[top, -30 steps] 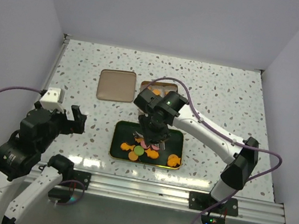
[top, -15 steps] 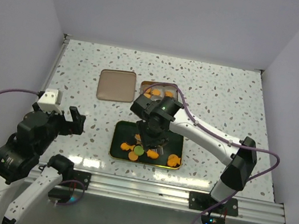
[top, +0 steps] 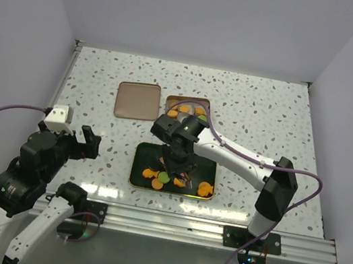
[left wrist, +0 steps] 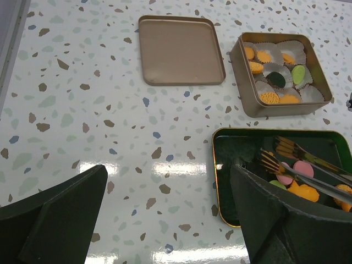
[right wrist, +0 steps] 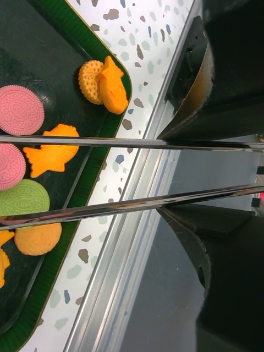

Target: Pack the cookies

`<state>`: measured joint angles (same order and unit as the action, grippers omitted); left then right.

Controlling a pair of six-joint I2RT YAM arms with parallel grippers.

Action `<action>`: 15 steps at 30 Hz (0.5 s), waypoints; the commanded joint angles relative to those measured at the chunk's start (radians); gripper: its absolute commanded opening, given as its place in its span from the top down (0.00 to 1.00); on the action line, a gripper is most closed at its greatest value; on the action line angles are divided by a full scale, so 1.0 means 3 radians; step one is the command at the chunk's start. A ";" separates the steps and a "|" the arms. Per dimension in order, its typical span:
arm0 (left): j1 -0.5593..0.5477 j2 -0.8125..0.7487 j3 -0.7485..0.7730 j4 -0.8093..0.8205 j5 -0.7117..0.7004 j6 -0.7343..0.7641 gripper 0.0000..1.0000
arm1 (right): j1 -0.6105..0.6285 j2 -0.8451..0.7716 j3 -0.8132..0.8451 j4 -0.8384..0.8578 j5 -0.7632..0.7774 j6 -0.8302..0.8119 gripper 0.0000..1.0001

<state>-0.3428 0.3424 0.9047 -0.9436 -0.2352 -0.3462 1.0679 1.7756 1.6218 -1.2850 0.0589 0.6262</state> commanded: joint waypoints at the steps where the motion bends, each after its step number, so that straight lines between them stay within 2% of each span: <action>1: -0.0018 0.0009 0.0006 0.0134 0.0007 0.0080 0.00 | 0.0009 -0.0003 -0.0027 0.0065 0.0018 -0.0027 0.53; 11: -0.0018 0.0045 0.0006 0.0144 0.0012 0.0080 0.00 | 0.0004 -0.0054 -0.0236 0.0177 -0.0053 -0.0006 0.57; 15: -0.0013 0.0045 0.0006 0.0144 0.0012 0.0080 0.00 | 0.0004 -0.0064 -0.0252 0.0193 -0.0058 0.0004 0.62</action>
<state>-0.3428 0.3450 0.9047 -0.9432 -0.2352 -0.3462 1.0679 1.7802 1.5429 -1.2446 0.0494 0.6254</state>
